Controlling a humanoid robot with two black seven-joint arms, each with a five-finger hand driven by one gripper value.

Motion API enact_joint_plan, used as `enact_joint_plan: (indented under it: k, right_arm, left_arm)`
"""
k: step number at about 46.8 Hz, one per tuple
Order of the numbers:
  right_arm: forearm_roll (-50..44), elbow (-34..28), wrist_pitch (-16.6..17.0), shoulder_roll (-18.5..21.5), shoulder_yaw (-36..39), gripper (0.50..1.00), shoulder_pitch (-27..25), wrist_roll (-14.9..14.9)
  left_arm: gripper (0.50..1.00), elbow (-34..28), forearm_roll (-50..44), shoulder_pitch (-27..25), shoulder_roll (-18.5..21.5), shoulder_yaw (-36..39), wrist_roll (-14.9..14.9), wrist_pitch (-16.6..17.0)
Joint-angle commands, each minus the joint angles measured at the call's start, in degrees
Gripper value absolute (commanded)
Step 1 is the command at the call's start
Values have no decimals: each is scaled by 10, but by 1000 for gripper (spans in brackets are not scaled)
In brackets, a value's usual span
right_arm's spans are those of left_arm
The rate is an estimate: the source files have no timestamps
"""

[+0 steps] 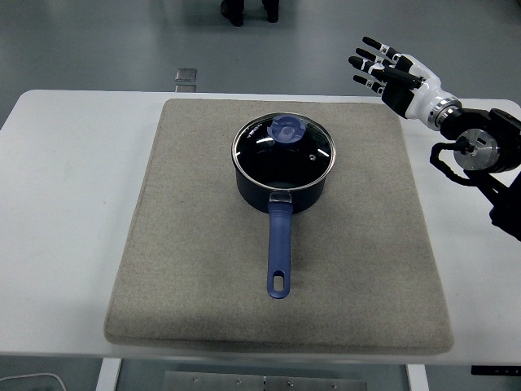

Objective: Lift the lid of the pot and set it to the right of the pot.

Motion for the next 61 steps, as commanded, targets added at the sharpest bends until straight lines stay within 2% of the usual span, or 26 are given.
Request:
enact_joint_plan:
  k: [1, 61]
  right_arm:
    - [0, -1, -3, 0, 0, 930, 0, 1]
    - [-24, -1, 1, 1, -8, 930, 14, 3]
  left_arm:
    - [1000, 3, 0, 0, 0, -1, 0, -1]
    - [1000, 6, 0, 0, 0, 0, 0, -1]
